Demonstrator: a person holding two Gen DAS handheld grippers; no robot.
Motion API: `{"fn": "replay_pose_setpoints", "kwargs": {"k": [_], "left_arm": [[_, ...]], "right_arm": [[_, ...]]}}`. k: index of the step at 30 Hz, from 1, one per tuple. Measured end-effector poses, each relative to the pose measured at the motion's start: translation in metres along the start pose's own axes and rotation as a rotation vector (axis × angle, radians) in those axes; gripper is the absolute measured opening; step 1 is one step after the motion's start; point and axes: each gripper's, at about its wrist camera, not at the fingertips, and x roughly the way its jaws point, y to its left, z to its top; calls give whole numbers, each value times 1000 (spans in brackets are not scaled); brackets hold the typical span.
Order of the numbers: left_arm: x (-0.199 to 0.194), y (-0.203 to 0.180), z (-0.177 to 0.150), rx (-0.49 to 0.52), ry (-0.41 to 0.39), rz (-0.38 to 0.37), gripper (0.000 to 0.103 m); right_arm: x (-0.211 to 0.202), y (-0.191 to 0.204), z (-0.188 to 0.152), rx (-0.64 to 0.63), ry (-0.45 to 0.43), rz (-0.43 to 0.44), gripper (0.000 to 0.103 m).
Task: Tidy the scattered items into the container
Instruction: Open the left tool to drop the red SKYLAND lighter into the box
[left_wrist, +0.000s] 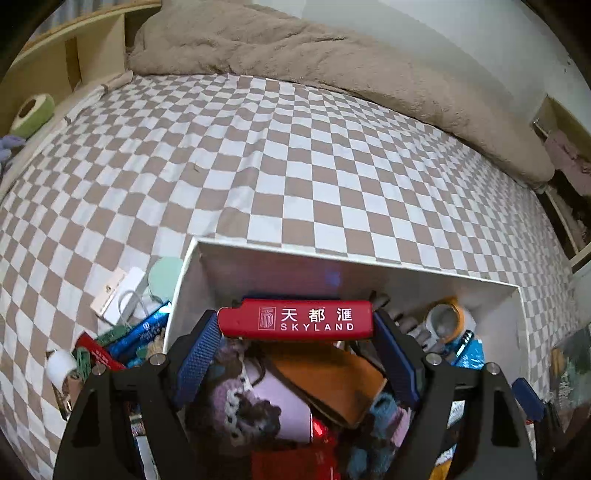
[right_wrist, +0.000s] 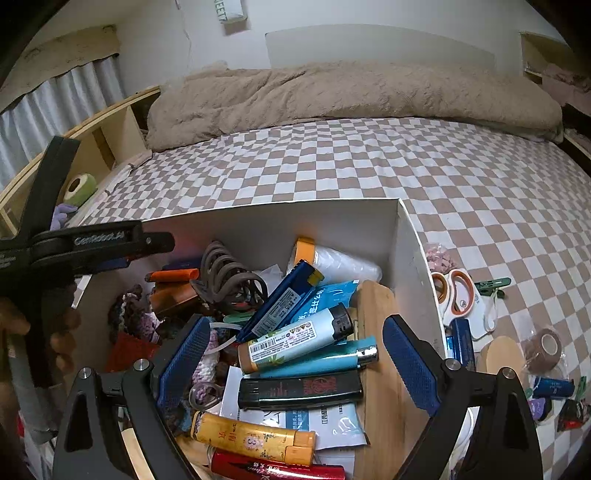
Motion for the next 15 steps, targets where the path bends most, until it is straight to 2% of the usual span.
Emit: {"fn": "replay_pose_setpoints", "kwargs": {"k": [5, 11, 15], "left_arm": [[1, -1, 1, 24, -2, -8, 92], [-9, -4, -7, 55, -16, 18, 94], [-20, -4, -15, 66, -23, 7, 94]], "right_arm": [[-1, 1, 0, -3, -8, 3, 95], [-1, 2, -1, -4, -12, 7, 95], [-1, 3, -1, -5, -11, 6, 95]]}}
